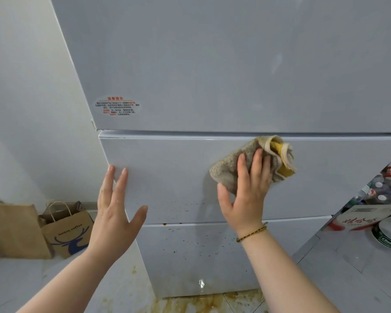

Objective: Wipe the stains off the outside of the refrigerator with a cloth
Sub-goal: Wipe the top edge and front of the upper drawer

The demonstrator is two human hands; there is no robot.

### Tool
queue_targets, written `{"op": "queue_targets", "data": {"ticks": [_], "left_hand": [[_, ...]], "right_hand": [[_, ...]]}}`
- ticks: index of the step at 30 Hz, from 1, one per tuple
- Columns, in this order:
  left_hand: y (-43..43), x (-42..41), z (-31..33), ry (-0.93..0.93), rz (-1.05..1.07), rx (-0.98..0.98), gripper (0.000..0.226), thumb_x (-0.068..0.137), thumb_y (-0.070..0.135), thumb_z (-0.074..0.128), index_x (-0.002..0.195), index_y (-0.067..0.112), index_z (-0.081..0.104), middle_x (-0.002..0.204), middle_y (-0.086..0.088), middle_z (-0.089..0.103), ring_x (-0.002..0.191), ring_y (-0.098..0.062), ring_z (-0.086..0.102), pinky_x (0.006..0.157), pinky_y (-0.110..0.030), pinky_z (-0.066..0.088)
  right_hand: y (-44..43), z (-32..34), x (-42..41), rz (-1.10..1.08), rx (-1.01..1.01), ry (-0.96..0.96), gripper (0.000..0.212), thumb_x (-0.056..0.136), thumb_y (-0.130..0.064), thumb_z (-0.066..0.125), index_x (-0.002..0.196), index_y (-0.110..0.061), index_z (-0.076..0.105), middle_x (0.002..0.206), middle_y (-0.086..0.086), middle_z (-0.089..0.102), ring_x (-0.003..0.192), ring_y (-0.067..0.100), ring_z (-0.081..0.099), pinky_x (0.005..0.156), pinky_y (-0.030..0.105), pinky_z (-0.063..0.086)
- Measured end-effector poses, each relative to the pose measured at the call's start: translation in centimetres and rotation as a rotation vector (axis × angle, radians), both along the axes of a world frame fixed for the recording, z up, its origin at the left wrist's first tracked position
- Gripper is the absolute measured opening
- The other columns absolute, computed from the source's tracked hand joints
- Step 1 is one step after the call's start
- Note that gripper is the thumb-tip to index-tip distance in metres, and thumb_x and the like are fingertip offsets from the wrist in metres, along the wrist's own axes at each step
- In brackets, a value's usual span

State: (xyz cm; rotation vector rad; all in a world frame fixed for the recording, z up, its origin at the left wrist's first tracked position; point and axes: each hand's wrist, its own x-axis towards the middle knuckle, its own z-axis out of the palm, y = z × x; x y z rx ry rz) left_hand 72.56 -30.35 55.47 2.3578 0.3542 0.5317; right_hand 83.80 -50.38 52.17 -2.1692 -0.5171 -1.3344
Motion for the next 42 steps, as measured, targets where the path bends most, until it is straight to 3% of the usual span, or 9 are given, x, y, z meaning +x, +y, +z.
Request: {"op": "queue_targets", "data": {"ticks": [4,12,15,20,25,29,36,39,42], "left_hand": [[-0.1,0.1,-0.1,-0.007,0.013,-0.024,0.077,0.083,0.012,0.062,0.144,0.022,0.015,0.146,0.017,-0.002,0.143,-0.015,0.005,0.105,-0.034,0.027],[0.6,-0.1,-0.6,-0.113,-0.067,-0.013,0.083,0.08,0.004,0.064,0.128,0.037,0.006,0.139,0.022,-0.004,0.136,0.0,0.002,0.105,-0.023,0.017],[1.0,0.1,-0.8,-0.178,-0.064,-0.134,0.082,0.081,-0.003,0.06,0.13,0.034,0.005,0.141,0.018,0.001,0.134,-0.002,0.01,0.107,-0.028,0.022],[1.8,0.1,0.5,-0.119,-0.071,-0.595,0.06,0.092,0.005,0.047,0.14,0.033,0.024,0.137,0.018,0.031,0.109,0.016,0.039,0.104,-0.027,0.03],[3.9,0.0,1.1,-0.119,-0.165,-0.743,0.05,0.062,0.041,0.048,0.111,0.044,0.046,0.118,0.026,0.053,0.11,0.017,0.047,0.094,-0.022,0.038],[4.7,0.2,0.8,-0.111,-0.178,-0.766,0.038,0.077,0.03,0.038,0.11,0.042,0.05,0.11,0.03,0.058,0.108,0.015,0.05,0.092,-0.023,0.041],[4.6,0.4,0.4,-0.121,-0.162,-0.749,0.039,0.076,0.028,0.037,0.109,0.045,0.048,0.103,0.038,0.06,0.107,0.019,0.049,0.091,-0.018,0.04],[3.8,0.2,0.6,-0.142,-0.153,-0.767,0.041,0.075,0.028,0.036,0.11,0.046,0.045,0.11,0.033,0.054,0.106,0.023,0.046,0.088,-0.008,0.04],[2.5,0.1,0.6,-0.166,-0.128,-0.77,0.046,0.075,0.028,0.038,0.117,0.045,0.039,0.12,0.027,0.048,0.109,0.022,0.042,0.091,-0.006,0.037]], "right_hand": [[-0.7,1.9,0.4,-0.041,0.147,-0.14,0.03,0.098,-0.035,0.027,0.106,-0.018,0.052,0.126,0.009,0.038,0.124,0.025,0.03,0.104,0.041,0.02],[3.0,2.1,1.4,-0.198,0.406,-0.044,0.05,0.091,-0.029,0.038,0.131,-0.002,0.026,0.138,0.029,0.028,0.128,0.041,0.014,0.114,0.029,-0.008],[5.1,1.8,0.7,-0.156,0.227,0.001,0.067,0.09,-0.057,0.026,0.137,-0.01,0.017,0.143,0.022,0.013,0.138,0.034,0.001,0.113,0.032,-0.012],[8.1,0.1,0.4,-0.15,-0.236,-0.19,0.084,0.078,-0.043,0.045,0.146,-0.019,0.004,0.155,0.0,-0.016,0.143,0.018,-0.013,0.116,0.04,-0.009],[10.3,-0.6,0.1,0.06,-0.632,-0.426,0.046,0.087,-0.021,0.034,0.132,-0.014,0.036,0.143,-0.001,0.029,0.14,0.02,0.007,0.115,0.039,-0.002],[10.8,-3.7,0.4,0.147,-0.922,-0.49,0.048,0.089,-0.007,0.013,0.134,-0.006,0.029,0.134,-0.012,0.05,0.13,0.024,0.026,0.114,0.043,-0.01],[10.9,-8.7,-0.7,0.451,-1.472,-0.123,0.057,0.077,0.0,0.029,0.125,-0.013,0.056,0.137,0.003,0.05,0.125,0.014,0.049,0.095,0.023,0.046],[10.0,-6.8,-0.4,0.483,-1.437,-0.173,0.051,0.075,-0.013,0.033,0.113,-0.021,0.066,0.123,-0.011,0.061,0.116,0.005,0.056,0.108,0.027,0.028],[6.5,-3.6,1.1,0.37,-1.227,-0.451,0.046,0.09,-0.002,0.018,0.126,-0.014,0.043,0.13,-0.01,0.056,0.128,0.012,0.044,0.115,0.037,0.0]]}}
